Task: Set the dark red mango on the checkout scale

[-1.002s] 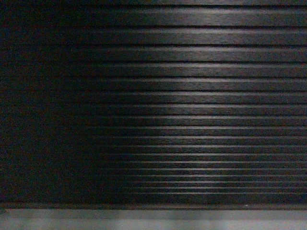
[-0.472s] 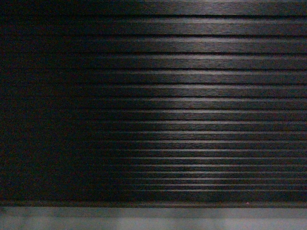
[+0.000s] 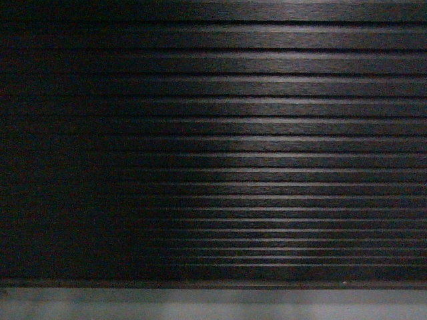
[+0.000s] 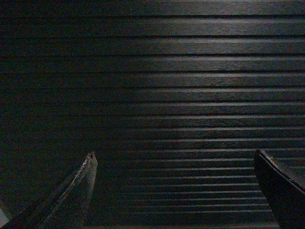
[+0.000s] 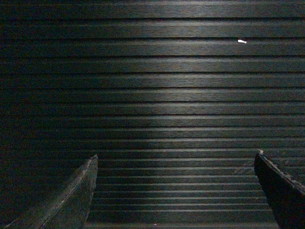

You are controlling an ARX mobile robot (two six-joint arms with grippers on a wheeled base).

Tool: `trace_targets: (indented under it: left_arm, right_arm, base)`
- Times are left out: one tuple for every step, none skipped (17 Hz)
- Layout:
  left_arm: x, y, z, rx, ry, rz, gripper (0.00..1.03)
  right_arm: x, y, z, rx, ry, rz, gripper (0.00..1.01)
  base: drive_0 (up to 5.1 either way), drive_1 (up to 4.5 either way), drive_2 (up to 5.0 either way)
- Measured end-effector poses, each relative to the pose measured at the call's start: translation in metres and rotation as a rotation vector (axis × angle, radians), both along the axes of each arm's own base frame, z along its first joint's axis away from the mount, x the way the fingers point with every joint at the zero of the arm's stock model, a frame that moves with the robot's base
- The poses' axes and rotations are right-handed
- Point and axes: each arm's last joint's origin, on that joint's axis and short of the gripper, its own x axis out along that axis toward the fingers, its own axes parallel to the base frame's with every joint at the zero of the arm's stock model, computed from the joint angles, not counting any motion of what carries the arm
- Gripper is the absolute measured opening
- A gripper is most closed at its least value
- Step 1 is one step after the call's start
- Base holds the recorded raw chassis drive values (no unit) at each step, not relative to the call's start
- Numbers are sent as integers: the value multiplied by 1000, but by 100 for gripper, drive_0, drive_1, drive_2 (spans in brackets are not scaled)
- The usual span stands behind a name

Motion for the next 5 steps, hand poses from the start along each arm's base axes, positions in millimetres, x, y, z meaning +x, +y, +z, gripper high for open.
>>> trace_targets:
  left_arm:
    - [0, 0, 0, 0, 0, 0, 98]
    - [0, 0, 0, 0, 0, 0, 98]
    - [0, 0, 0, 0, 0, 0, 98]
    - [0, 0, 0, 0, 0, 0, 98]
    - [0, 0, 0, 0, 0, 0, 98]
  right_arm:
    - [0, 0, 0, 0, 0, 0, 98]
    - [0, 0, 0, 0, 0, 0, 98]
    - [0, 0, 0, 0, 0, 0, 98]
    - [0, 0, 0, 0, 0, 0, 98]
    - [0, 0, 0, 0, 0, 0, 98]
  base:
    - [0, 0, 0]
    - [0, 0, 0]
    - [0, 0, 0]
    - [0, 0, 0]
    - [0, 0, 0]
